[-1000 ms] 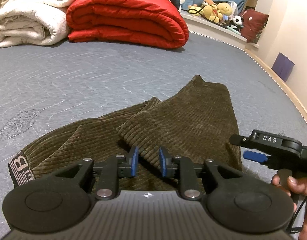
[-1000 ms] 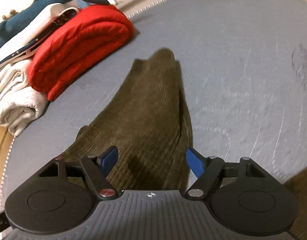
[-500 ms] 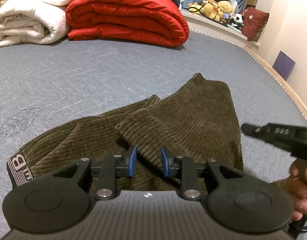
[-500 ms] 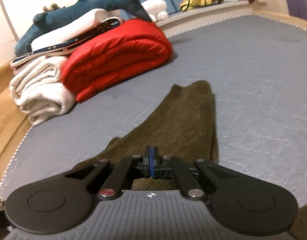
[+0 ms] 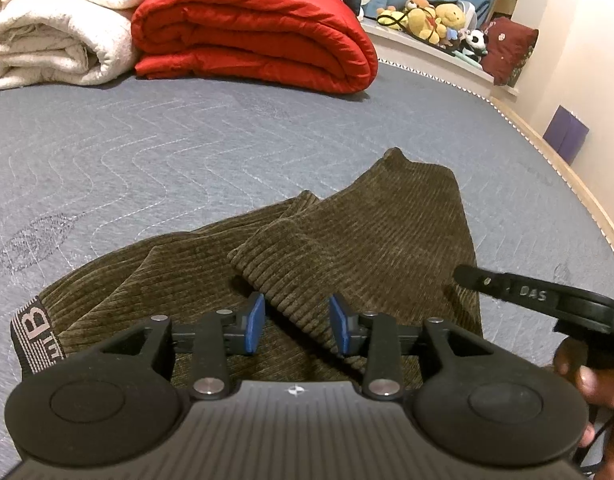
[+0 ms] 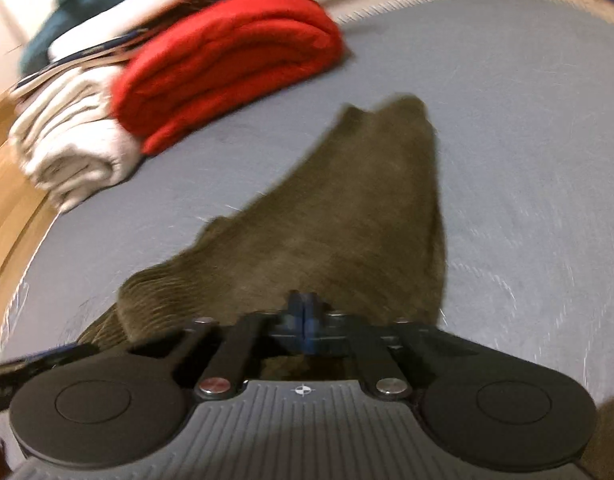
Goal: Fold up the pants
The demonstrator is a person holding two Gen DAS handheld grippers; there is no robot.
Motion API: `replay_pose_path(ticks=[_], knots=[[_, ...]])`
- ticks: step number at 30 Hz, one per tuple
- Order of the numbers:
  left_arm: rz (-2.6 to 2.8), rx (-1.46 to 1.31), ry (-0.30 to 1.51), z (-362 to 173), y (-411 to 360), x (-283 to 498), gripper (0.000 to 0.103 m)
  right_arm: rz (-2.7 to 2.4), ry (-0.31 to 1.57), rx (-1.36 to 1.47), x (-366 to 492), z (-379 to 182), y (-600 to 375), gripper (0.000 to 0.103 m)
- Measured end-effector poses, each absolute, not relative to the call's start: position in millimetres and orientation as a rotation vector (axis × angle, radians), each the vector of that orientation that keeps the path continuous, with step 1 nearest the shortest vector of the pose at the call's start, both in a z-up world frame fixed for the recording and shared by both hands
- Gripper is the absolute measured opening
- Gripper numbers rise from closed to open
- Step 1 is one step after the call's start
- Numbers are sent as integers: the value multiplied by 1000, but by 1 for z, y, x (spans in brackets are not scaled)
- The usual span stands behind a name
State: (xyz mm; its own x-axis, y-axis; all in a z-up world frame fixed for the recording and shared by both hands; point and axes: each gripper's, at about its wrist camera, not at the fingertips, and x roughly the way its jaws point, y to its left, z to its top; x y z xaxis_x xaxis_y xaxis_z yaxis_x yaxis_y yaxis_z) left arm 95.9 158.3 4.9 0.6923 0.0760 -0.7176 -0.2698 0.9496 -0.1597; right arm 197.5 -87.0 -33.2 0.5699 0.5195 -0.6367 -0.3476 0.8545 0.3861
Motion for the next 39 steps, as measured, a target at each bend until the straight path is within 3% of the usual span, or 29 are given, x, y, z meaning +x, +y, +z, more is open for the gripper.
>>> replay_pose_path(ticks=[7, 9, 10, 11, 12, 18, 19, 20, 22, 30, 32, 34, 39], knots=[[202, -291, 795, 3, 165, 97, 40, 484, 775, 277, 201, -10, -105, 4], [199, -291, 797, 3, 164, 98, 40, 426, 821, 326, 209, -21, -115, 28], [197, -289, 798, 3, 163, 99, 40, 388, 849, 353, 214, -28, -119, 51], [195, -288, 798, 3, 162, 99, 41, 333, 880, 383, 217, -35, -124, 65], [193, -288, 797, 3, 161, 100, 41, 296, 909, 415, 219, -42, -128, 66], [177, -286, 800, 0, 159, 101, 42, 204, 1043, 597, 228, -80, -148, 65], [173, -287, 799, 0, 158, 101, 42, 208, 1042, 607, 226, -83, -146, 57], [166, -289, 795, 1, 157, 101, 42, 232, 1040, 618, 226, -83, -146, 33], [150, -298, 780, 2, 157, 100, 42, 252, 1006, 620, 221, -76, -144, 13], [-6, -414, 598, 29, 160, 90, 43, 730, 658, 287, 163, 7, -86, 11], [-38, -454, 571, 35, 164, 89, 49, 895, 605, 154, 136, 16, -67, 11], [-86, -494, 597, 36, 169, 93, 54, 1006, 602, 43, 116, 14, -53, 11], [-130, -466, 771, 13, 166, 109, 54, 1072, 658, -110, 100, 0, -32, 11]])
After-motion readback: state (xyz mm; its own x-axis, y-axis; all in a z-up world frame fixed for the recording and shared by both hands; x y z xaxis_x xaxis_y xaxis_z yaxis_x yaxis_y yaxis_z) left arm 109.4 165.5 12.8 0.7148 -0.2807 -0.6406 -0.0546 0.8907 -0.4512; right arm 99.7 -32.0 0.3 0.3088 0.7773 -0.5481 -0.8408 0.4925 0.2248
